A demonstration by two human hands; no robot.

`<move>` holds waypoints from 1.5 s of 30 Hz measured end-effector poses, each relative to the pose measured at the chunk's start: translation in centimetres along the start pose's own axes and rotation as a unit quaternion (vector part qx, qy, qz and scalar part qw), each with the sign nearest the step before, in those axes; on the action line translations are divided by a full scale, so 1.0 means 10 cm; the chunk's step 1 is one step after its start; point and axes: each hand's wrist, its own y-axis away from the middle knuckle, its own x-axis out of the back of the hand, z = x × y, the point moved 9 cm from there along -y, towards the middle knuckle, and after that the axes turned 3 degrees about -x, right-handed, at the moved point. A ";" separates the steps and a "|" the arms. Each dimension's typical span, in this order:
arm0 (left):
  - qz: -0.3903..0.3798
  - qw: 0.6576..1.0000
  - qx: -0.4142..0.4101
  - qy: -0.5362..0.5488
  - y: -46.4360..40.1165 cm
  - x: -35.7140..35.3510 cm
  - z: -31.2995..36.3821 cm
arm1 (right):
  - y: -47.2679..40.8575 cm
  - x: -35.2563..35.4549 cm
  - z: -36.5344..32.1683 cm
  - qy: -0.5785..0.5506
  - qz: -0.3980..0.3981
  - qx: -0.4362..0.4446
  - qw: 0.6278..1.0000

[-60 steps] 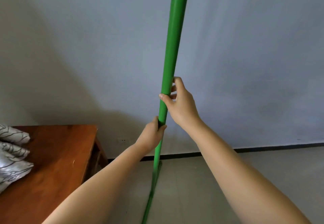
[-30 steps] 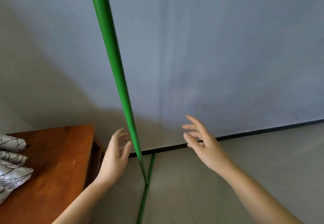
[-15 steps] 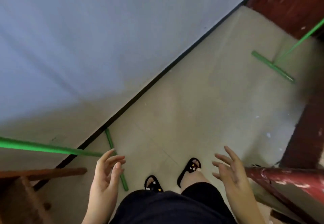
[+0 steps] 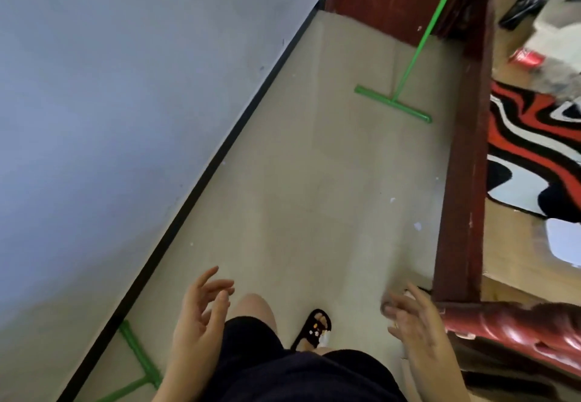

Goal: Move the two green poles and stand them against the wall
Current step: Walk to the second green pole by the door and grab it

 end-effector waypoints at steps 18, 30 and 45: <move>-0.165 0.978 -0.121 -0.047 -3.59 -2.08 1.66 | -2.98 0.65 -1.50 -0.002 0.181 0.064 0.981; -0.210 0.967 -0.121 -0.075 -5.42 -3.65 2.36 | -4.67 1.62 -2.17 -0.034 0.301 0.037 0.952; -0.146 0.980 -0.132 -0.040 -6.92 -5.78 3.57 | -7.35 3.18 -3.47 -0.016 0.229 0.030 0.973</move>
